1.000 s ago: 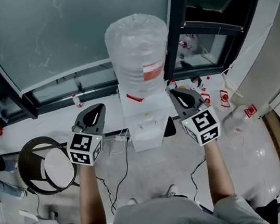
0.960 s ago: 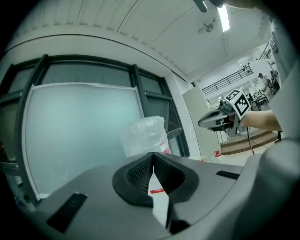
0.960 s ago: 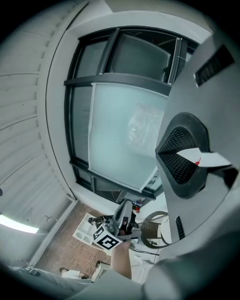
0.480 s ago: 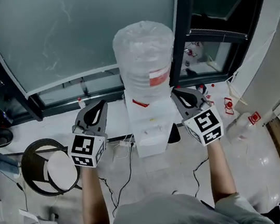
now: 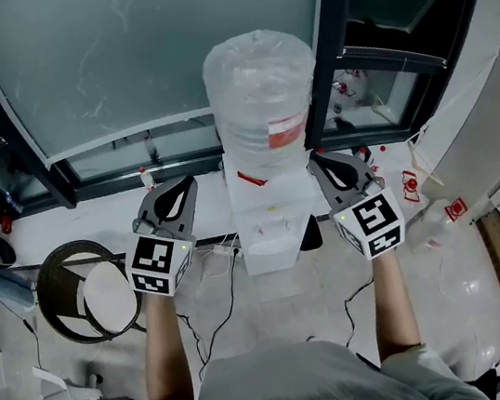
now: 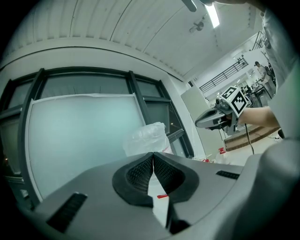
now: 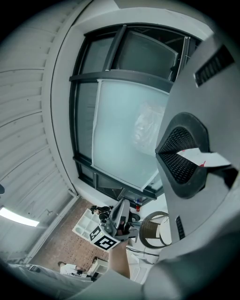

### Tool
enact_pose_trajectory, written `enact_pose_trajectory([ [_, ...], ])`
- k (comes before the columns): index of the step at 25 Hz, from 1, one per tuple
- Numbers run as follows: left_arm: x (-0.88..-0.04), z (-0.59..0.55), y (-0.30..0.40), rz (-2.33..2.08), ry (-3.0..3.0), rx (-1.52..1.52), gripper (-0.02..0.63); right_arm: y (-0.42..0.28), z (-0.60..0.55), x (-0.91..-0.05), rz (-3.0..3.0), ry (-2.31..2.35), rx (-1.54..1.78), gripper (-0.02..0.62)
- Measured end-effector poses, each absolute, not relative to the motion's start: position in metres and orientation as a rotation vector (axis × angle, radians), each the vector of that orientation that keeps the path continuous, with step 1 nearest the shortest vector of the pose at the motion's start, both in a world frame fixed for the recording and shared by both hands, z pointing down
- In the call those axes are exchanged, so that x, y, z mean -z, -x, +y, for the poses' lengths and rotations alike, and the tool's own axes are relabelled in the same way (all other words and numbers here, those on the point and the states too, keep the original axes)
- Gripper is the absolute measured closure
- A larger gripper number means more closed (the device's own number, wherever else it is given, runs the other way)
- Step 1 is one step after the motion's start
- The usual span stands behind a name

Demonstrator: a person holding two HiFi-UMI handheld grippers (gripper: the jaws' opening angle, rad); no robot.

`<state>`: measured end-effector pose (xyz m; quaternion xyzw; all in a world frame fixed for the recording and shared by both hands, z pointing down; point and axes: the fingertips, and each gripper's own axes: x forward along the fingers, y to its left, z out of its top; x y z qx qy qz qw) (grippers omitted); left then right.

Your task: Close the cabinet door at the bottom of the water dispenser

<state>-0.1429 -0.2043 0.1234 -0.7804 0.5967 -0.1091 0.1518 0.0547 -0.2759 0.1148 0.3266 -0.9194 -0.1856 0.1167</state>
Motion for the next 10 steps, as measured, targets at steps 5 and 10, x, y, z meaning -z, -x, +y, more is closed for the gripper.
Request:
enact_pose_trajectory([
  [5,-0.125,-0.203,0.143,1.723,2.246,0.307,0.584,-0.059,-0.275,-0.117,-2.698,-0.956,0.532,0.568],
  [10,-0.129,-0.201,0.140,1.728,2.263,0.308,0.583,-0.067,-0.277,-0.119,-2.681,-0.961,0.546,0.568],
])
